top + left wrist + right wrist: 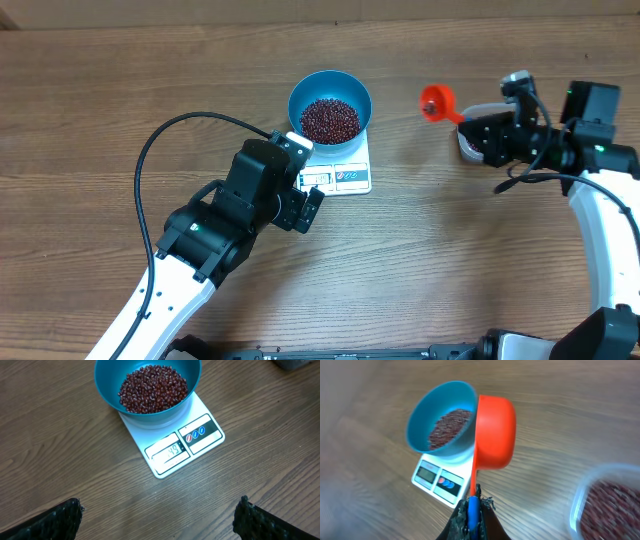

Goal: Scoop item into bowl and weigh 150g on scale
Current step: 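Lift the filled scoop and carry it left over the blue bowl, then tip the scoop over the bowl to pour a small amount in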

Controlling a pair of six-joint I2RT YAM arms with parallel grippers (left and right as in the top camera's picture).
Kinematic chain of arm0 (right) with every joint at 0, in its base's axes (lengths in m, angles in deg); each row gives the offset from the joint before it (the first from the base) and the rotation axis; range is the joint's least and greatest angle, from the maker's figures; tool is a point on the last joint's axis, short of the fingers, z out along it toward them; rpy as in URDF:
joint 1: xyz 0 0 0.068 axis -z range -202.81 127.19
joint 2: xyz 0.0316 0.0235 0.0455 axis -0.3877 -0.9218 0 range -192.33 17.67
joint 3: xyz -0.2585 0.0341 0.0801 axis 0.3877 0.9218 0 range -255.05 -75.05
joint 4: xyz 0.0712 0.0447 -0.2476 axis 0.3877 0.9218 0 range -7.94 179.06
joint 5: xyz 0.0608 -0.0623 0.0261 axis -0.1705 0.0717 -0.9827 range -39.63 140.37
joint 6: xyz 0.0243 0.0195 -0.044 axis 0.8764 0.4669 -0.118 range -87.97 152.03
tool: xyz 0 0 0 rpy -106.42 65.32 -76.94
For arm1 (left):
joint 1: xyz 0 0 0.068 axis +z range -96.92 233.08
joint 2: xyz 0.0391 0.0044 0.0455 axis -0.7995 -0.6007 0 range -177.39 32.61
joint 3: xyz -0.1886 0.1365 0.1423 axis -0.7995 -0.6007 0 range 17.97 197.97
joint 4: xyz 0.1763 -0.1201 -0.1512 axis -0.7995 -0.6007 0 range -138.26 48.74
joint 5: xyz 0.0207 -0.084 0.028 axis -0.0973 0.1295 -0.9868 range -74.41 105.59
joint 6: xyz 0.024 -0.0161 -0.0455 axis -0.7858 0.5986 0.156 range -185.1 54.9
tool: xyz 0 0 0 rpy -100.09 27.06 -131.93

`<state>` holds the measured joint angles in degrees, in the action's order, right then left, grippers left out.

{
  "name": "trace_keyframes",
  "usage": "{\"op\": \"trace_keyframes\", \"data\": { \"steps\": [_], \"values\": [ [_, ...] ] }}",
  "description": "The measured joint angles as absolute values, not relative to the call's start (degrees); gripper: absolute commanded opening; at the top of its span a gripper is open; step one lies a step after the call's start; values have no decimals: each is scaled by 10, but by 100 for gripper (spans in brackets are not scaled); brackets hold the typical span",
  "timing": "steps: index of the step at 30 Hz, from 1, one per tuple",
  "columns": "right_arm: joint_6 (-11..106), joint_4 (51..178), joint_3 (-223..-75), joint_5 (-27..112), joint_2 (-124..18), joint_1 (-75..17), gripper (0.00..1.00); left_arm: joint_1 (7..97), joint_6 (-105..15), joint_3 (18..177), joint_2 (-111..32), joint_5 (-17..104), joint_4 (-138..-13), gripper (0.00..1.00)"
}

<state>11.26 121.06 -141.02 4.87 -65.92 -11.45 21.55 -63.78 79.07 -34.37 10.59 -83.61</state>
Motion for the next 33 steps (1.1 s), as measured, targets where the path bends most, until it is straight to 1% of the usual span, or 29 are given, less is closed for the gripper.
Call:
{"op": "trace_keyframes", "data": {
  "steps": [7,14,23,27,33],
  "values": [
    [114,1145,-1410,38,-661,-223,4,216,-638,791,-344,106,-836,100],
    [114,1095,-1410,42,-693,-296,4,216,-638,791,-344,106,-836,100],
    [112,987,-1411,46,-732,-307,4,216,-638,791,-344,106,-836,100],
    [105,941,-1411,73,-746,-307,4,216,-638,791,-344,106,-836,100],
    [21,939,-1411,94,-779,-307,4,216,-638,791,-344,106,-836,100]
  ]
}}
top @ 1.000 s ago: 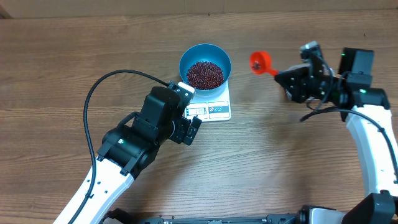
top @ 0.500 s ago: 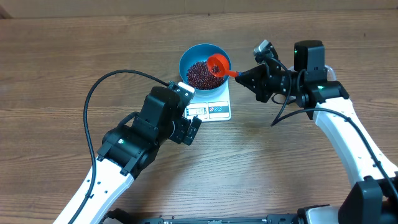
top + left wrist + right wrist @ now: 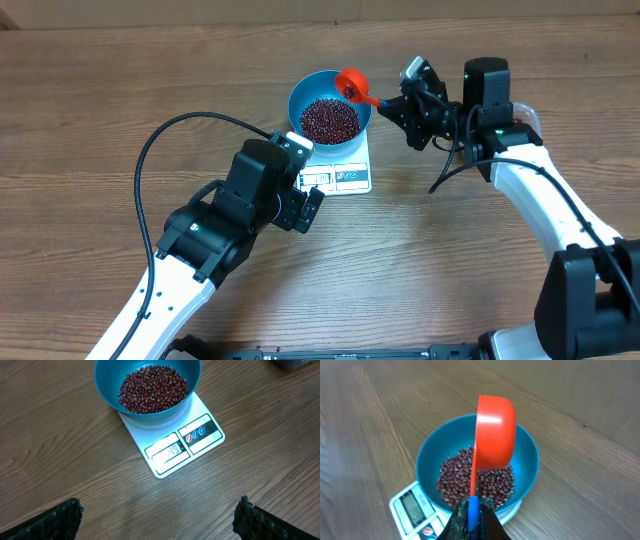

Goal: Scoop item into bowl and weigh 150g on scale
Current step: 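Tip the scoop over the bowl to pour a small amount in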

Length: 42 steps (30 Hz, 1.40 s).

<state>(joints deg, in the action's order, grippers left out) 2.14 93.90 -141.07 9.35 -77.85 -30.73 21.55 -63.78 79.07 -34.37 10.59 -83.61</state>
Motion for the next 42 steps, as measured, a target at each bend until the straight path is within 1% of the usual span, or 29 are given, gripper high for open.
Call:
{"op": "trace_keyframes", "data": {
  "steps": [7,11,34,36,37,39,42],
  "values": [
    [-49,926,-1411,102,-783,-307,4,216,-638,791,-344,106,-836,100],
    [-70,926,-1411,109,-786,-307,4,216,-638,791,-344,106,-836,100],
    [-81,920,-1411,119,-787,-307,4,216,-638,791,-344,106,-836,100],
    [-73,921,-1411,119,-787,-307,4,216,-638,791,-344,106,-836,100],
    [-48,919,-1411,120,-787,-307,4,216,-638,791,-344,106,-836,100],
    [19,911,-1411,120,-787,-307,4,216,-638,791,-344,106,-836,99],
    [171,910,-1411,114,-787,-305,4,216,-638,791,-344,106,-836,100]
  ]
}}
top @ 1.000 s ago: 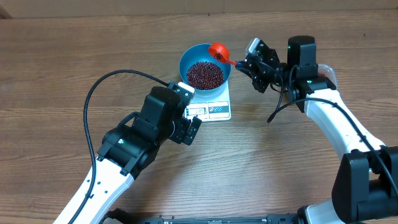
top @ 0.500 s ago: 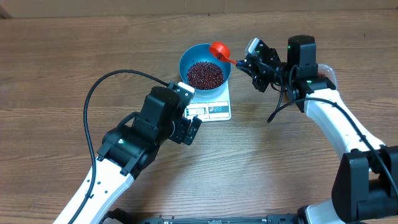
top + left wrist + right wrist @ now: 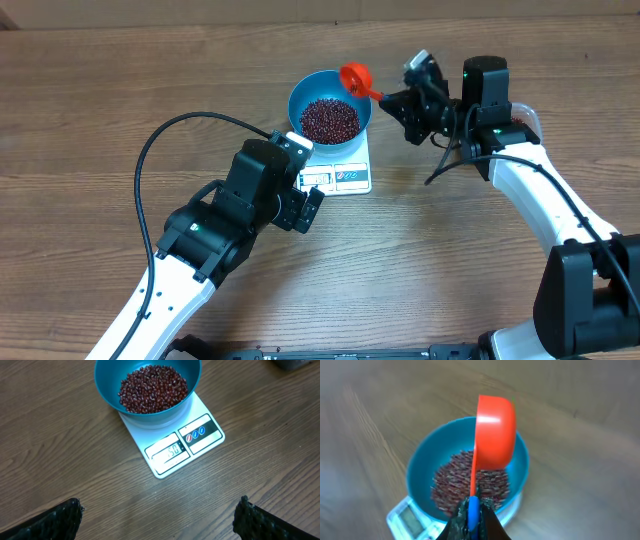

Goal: Scoop item into bowl and weigh 150g on scale
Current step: 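Tip the scoop over the bowl to pour a small amount in, then carry the red scoop right back over the plastic tub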

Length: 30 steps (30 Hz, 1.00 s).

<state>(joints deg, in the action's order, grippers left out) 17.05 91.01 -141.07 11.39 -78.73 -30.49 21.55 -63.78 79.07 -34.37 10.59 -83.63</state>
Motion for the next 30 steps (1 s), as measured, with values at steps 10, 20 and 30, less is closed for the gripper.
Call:
{"op": "trace_keyframes", "data": {
  "steps": [10,20,30],
  "values": [
    [435,907,-1411,16,-787,-241,4,216,-638,791,-344,106,-836,100],
    [468,1040,-1416,-36,-762,-73,4,216,-638,791,-344,106,-836,100],
    [406,1171,-1417,78,-687,-12,4,216,-638,791,-344,106,-836,100]
  ]
}}
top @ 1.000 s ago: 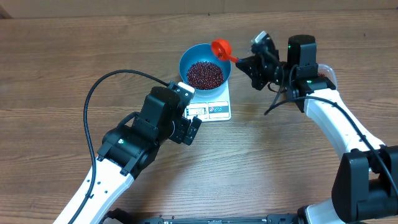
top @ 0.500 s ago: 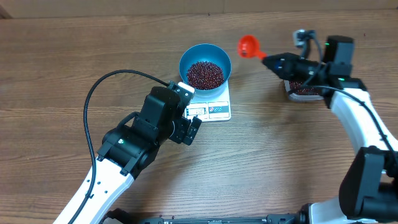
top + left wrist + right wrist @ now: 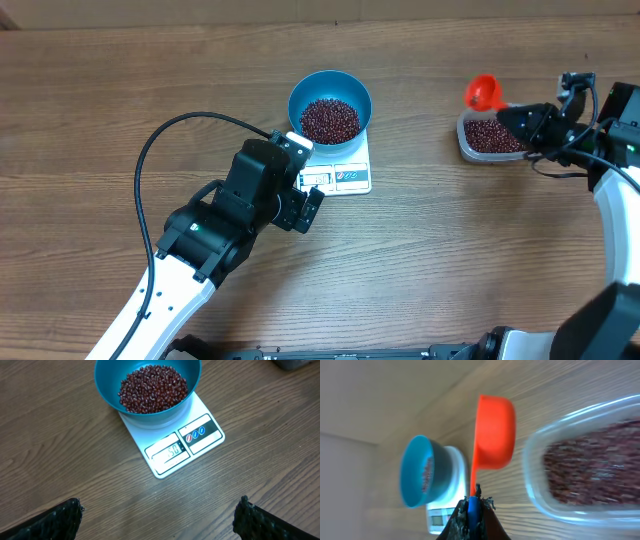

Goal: Scoop item into bowl and weigh 150g on scale
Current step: 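Carry the red scoop right back over the plastic tub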

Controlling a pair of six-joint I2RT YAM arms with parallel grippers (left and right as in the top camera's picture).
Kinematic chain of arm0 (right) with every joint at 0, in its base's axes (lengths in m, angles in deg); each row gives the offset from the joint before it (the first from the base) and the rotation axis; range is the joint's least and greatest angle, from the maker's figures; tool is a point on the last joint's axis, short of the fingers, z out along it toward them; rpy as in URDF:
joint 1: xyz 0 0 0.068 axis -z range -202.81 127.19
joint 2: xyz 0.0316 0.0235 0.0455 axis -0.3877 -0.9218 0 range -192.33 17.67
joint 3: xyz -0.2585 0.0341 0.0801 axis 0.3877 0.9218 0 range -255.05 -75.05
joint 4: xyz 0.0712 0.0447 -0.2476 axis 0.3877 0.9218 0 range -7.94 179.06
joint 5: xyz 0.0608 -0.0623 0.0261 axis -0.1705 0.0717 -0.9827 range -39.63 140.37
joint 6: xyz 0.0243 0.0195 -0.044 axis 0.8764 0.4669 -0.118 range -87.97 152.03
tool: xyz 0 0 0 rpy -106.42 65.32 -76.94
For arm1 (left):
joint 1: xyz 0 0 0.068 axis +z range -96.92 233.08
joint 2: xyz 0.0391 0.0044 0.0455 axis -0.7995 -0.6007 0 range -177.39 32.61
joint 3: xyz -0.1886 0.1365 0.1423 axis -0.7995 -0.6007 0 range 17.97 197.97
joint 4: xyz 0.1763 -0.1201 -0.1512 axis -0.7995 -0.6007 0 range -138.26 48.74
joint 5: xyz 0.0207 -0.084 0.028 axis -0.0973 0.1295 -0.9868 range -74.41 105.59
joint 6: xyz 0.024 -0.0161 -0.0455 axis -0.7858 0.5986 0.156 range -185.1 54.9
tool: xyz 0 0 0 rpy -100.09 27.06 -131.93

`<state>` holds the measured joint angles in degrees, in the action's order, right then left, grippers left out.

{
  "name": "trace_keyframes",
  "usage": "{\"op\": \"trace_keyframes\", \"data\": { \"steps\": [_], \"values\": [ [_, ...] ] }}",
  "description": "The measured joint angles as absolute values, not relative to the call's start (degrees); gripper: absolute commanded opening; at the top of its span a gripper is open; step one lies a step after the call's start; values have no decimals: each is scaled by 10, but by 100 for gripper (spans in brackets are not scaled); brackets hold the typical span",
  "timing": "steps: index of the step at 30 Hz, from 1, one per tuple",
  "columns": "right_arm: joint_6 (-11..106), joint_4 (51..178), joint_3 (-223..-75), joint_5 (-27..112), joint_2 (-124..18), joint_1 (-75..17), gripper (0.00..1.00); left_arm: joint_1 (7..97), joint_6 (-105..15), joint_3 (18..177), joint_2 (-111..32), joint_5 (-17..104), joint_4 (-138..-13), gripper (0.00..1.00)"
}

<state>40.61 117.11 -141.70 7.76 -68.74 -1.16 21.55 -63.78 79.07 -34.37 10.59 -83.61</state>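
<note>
A blue bowl [image 3: 330, 105] of red beans sits on the white scale [image 3: 340, 175]; in the left wrist view the bowl [image 3: 148, 387] and scale [image 3: 172, 447] show, the display reading about 50. My left gripper [image 3: 160, 520] hangs open over bare wood in front of the scale. My right gripper [image 3: 525, 118] is shut on the handle of an orange scoop [image 3: 483, 92], held at the left end of a clear tub [image 3: 490, 135] of beans. The right wrist view shows the scoop [image 3: 494, 432] beside the tub [image 3: 585, 460].
The left arm's black cable [image 3: 160, 150] loops over the table left of the scale. The wooden table [image 3: 450, 260] runs to the far edge at the top.
My right gripper has moved the orange scoop from over the bowl's right rim to the clear tub at the far right. The left arm and the scale reading are unchanged.
The scoop was first held near the tub at the right, the scale reading 49. Then it was tipped over the bowl. A moment later it was at the bowl's rim and the display read 50. Now the scoop is back beside the tub.
</note>
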Motion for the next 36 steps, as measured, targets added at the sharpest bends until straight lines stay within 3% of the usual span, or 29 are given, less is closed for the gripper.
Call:
{"op": "trace_keyframes", "data": {
  "steps": [12,20,25,30,36],
  "values": [
    [256,1277,-1418,397,-624,-33,4,216,-638,791,-344,106,-836,100],
    [193,1267,-1418,492,-624,-123,4,216,-638,791,-344,106,-836,100],
    [184,1266,-1418,589,-624,-186,4,216,-638,791,-344,106,-836,99],
    [199,1266,-1418,641,-624,-192,4,216,-638,791,-344,106,-836,100],
    [309,1287,-1418,593,-639,-190,4,216,-638,791,-344,106,-836,100]
  ]
}}
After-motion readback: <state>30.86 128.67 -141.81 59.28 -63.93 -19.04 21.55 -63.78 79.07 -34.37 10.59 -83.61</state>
